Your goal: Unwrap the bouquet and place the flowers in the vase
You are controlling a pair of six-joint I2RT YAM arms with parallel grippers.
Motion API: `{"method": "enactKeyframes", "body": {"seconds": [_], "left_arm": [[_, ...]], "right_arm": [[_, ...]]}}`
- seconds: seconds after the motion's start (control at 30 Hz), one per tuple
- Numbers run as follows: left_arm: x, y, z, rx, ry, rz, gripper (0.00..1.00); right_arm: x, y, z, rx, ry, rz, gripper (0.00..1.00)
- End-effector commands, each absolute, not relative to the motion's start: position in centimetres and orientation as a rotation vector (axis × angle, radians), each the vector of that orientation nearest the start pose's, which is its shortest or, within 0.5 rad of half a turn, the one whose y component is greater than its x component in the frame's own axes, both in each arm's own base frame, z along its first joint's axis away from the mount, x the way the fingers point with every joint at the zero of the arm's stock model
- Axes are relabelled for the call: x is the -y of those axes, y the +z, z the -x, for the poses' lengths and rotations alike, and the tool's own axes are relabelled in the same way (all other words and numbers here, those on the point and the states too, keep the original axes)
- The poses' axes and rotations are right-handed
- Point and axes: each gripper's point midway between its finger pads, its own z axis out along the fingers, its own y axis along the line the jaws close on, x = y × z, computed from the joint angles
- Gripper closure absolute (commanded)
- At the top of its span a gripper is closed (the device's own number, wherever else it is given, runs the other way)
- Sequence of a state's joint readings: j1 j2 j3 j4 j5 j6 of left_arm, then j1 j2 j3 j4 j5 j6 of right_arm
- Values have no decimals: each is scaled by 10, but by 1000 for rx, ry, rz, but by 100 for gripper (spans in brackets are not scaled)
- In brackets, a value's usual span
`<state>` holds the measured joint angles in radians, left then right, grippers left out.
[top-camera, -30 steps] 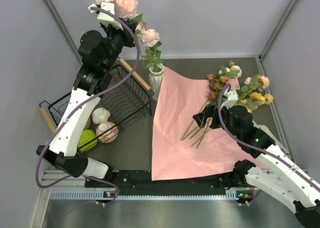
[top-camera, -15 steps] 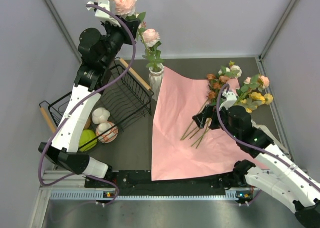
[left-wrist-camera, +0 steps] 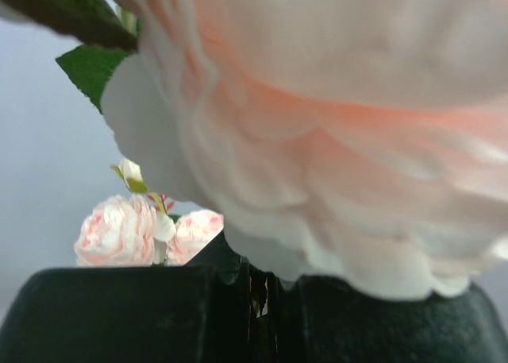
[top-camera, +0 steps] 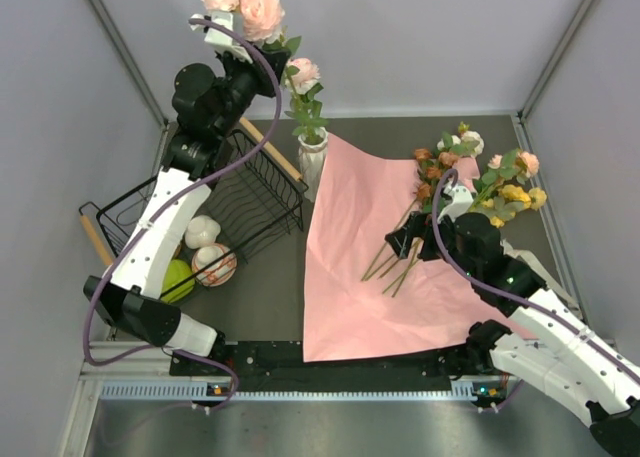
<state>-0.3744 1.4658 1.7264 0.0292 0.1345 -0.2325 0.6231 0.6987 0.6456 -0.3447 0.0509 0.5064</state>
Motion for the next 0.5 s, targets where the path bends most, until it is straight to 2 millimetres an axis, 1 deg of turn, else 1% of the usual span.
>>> {"method": "enactKeyframes", "body": {"seconds": [0.0, 0.03, 0.07, 0.1, 0.13, 0.17, 0.2, 0.23, 0.3, 0.33, 0.47], "left_arm": [[202, 519, -424, -1242, -604, -232, 100], [204, 503, -426, -1262, -601, -241, 100], [205, 501, -424, -1255, -603, -249, 100], [206, 494, -423, -1257, -610, -260, 100], [208, 480, -424, -1258, -614, -268, 100], [208, 474, -423, -1261, -614, -268, 100], [209, 468, -424, -1264, -618, -273, 100], [210, 452, -427, -1285, -611, -271, 100], [212, 436, -431, -1308, -602, -279, 100], [212, 421, -435, -1330, -584, -287, 100], [215, 391, -444, -1377, -564, -286, 100]], "right_arm": [[-174, 205, -226, -2006, 692, 65, 1], [-174, 204, -226, -2007, 691, 68, 1], [-174, 203, -226, -2010, 690, 66, 1], [-175, 203, -227, -2010, 691, 67, 1], [-175, 203, -226, -2009, 694, 66, 1], [-175, 200, -227, -2018, 690, 67, 1], [-176, 200, -227, -2014, 694, 67, 1], [-176, 199, -227, -2017, 698, 66, 1], [-177, 195, -225, -2024, 708, 58, 1], [-177, 193, -224, -2028, 712, 59, 1], [-177, 192, -222, -2028, 717, 58, 1]]}}
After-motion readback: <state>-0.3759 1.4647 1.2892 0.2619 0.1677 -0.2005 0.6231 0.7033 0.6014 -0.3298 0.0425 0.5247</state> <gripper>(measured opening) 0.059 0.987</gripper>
